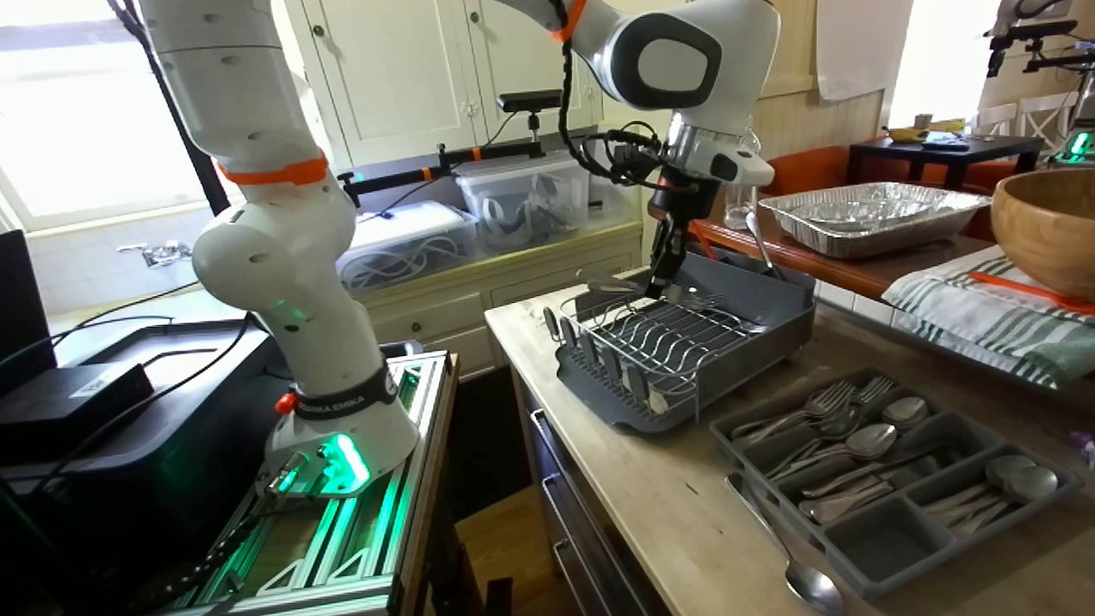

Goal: Put the forks in the gray tray

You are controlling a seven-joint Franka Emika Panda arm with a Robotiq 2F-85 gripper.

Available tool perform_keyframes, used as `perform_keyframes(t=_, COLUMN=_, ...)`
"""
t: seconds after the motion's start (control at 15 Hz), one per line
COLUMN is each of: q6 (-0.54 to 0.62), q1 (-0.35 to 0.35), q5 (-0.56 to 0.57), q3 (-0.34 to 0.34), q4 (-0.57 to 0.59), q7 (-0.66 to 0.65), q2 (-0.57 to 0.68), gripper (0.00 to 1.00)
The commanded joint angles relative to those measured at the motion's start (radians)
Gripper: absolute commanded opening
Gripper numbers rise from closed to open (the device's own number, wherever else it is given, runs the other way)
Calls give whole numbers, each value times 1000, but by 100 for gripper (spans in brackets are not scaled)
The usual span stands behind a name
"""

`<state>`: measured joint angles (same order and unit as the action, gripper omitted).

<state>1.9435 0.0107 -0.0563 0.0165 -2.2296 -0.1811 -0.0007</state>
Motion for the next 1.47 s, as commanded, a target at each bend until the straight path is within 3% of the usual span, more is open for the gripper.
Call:
perform_keyframes(t=0.0, q6=-45, q1=-41, q5=58, q3=30, q4=-22, q7=176, q2=-58, gripper=3)
perform_keyframes(t=0.13, q6=-38, q1=-66, q5=-9, q3=56, q4=3, q7=254, q2=-42, gripper=3)
perform_keyframes(t=0.2, q6=-22, q1=-51, q5=23, q3=38, q4=0, q7=183, q2=-35, gripper=10)
perform_keyframes(t=0.4, q6=-22, q1=-69, q5=15, q3=55, q4=3, q7=235, q2=-36, gripper=10)
perform_keyframes(t=0.47, q6=-22, q1=-69, q5=14, q3=55, q4=3, q7=238, q2=-36, gripper=3)
perform_keyframes(t=1.0, q6=47, q1=-98, q5=366, q3=78, q4=43, q7=375, q2=22, gripper=3)
perform_keyframes(t=1.4, q6=85, q1=-70, q5=665, q3=67, q4=190, q7=118, q2=177, gripper=3)
